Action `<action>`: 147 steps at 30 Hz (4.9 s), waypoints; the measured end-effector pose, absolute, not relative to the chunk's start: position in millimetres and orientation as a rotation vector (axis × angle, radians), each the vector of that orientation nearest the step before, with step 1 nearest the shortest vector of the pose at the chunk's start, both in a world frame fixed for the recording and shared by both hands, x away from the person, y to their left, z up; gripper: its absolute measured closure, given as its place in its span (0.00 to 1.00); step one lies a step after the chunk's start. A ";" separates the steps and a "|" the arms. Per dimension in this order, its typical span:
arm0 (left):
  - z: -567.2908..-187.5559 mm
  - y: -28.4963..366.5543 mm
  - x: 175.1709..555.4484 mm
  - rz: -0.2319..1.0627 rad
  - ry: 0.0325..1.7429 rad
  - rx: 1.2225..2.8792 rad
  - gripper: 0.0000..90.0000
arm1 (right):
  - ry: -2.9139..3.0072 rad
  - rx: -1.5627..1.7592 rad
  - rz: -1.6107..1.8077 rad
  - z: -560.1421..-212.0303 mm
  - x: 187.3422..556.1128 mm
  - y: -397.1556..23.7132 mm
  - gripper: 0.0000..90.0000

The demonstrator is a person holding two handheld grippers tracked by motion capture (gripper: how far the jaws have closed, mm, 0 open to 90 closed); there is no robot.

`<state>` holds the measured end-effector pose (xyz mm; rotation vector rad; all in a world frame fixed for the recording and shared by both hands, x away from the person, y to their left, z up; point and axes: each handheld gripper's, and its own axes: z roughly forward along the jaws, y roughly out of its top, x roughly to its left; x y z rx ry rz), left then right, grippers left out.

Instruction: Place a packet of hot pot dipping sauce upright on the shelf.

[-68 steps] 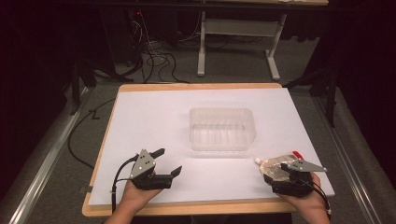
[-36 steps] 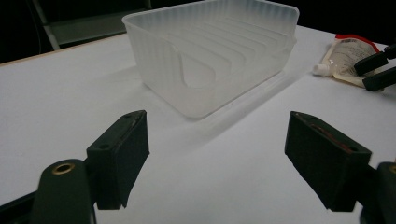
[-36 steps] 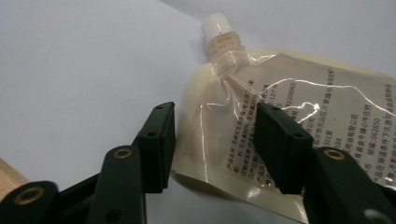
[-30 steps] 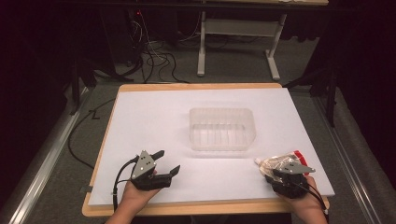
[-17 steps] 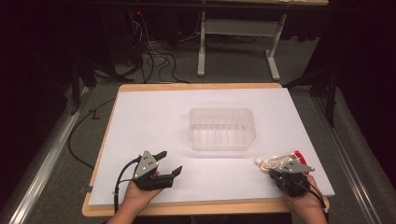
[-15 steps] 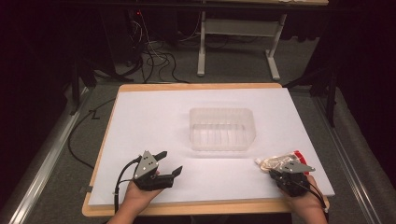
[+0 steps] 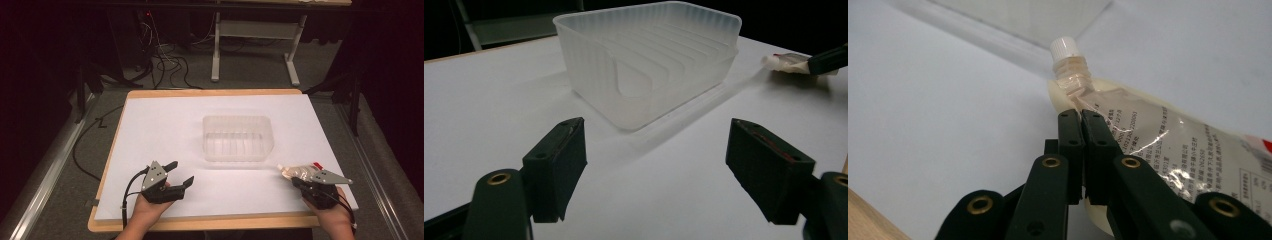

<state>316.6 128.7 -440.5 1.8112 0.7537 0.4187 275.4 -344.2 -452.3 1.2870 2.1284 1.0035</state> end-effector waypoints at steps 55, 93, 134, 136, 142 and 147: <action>-437.8 145.3 307.9 0.483 0.743 1.784 0.27 | 1.705 1.189 1.405 -402.1 276.2 -372.2 0.99; -437.6 139.0 306.2 0.458 0.682 1.834 0.27 | 1.737 1.198 1.345 -408.1 257.3 -366.0 0.53; -436.4 130.8 309.7 0.447 0.647 1.843 0.27 | 1.701 1.325 1.256 -419.0 252.9 -369.0 0.82; -436.5 130.8 309.7 0.447 0.647 1.844 0.27 | 1.717 1.321 1.270 -419.6 253.1 -369.0 0.86; -436.6 131.0 309.6 0.449 0.647 1.846 0.27 | 1.736 1.313 1.284 -420.4 254.0 -368.0 0.99; -436.8 131.1 309.3 0.453 0.648 1.850 0.27 | 1.744 1.317 1.303 -419.7 254.6 -366.6 1.00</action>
